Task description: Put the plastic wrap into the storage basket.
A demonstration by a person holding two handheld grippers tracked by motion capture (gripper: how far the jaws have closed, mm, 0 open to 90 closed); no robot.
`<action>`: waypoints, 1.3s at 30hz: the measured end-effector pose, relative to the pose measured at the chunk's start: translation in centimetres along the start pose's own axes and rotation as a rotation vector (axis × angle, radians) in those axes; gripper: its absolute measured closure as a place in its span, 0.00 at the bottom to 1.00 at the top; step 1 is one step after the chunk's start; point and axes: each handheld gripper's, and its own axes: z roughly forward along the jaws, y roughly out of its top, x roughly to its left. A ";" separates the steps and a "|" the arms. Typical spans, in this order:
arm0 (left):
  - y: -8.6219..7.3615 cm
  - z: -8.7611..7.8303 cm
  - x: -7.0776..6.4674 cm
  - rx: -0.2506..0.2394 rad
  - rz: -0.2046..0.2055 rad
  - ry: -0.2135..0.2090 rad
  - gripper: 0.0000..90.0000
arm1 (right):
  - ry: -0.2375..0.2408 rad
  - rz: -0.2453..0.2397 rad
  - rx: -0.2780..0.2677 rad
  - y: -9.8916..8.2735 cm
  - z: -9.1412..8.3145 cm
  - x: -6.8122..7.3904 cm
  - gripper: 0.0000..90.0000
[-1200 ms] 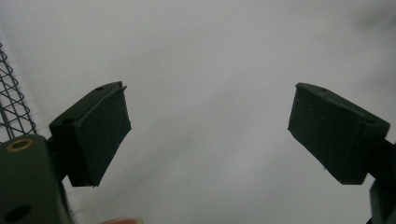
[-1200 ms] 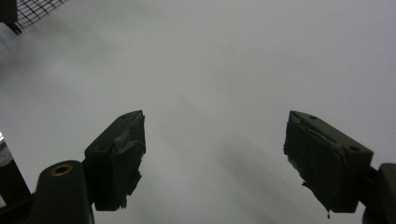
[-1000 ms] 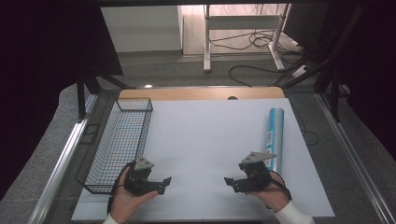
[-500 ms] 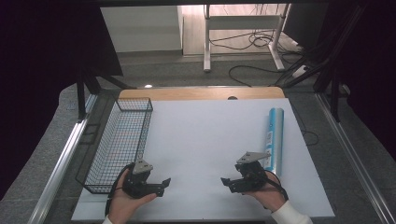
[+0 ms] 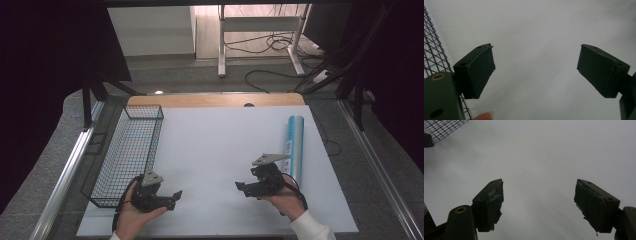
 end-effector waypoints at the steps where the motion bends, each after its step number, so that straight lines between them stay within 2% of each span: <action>1: 0.0 0.0 0.0 0.000 0.000 0.000 0.16 | 0.001 -0.003 0.001 0.2 0.0 0.0 0.26; 9: -0.1 0.4 0.1 0.007 0.005 0.010 0.16 | -0.013 0.005 -0.012 1.3 -0.7 -0.8 0.26; 14: -0.1 0.4 0.1 0.016 0.005 0.004 0.17 | -0.040 0.010 -0.017 1.8 -1.2 -1.9 0.26; 19: 0.0 0.3 0.0 0.020 0.005 0.002 0.17 | -0.079 0.029 -0.043 2.3 -2.5 -3.4 0.25; 20: 0.1 0.2 0.1 0.021 0.001 0.001 0.17 | -0.091 0.037 -0.053 2.4 -2.8 -3.8 0.24; 22: 0.2 -0.2 0.1 0.005 -0.002 0.002 0.17 | -0.156 0.061 -0.044 2.9 -3.8 -5.3 0.24; 23: 0.2 -0.3 0.1 0.000 0.002 0.001 0.17 | -0.156 0.061 -0.044 2.9 -3.8 -5.3 0.24; 24: 0.1 -0.3 0.1 0.002 0.004 0.000 0.17 | -0.181 0.065 -0.028 3.2 -4.0 -5.9 0.24; 27: -0.1 -0.2 0.0 0.010 0.013 -0.005 0.17 | -0.227 0.126 -0.006 4.1 -4.8 -8.0 0.25; 30: -0.3 -0.1 -0.4 0.014 0.029 -0.014 0.17 | -0.293 0.161 0.040 4.7 -5.0 -10.1 0.25; 33: -0.2 0.1 -0.6 0.014 0.045 -0.024 0.17 | -0.328 0.215 0.062 5.0 -5.1 -12.0 0.25; 34: -0.2 0.1 -0.7 0.015 0.048 -0.028 0.17 | -0.351 0.239 0.077 5.1 -5.1 -13.0 0.25; 35: -0.1 0.2 -0.8 0.016 0.052 -0.029 0.17 | -0.351 0.239 0.077 5.1 -5.1 -13.0 0.25; 39: 0.0 0.5 -0.9 0.021 0.056 -0.028 0.17 | -0.392 0.276 0.110 5.2 -5.0 -14.9 0.25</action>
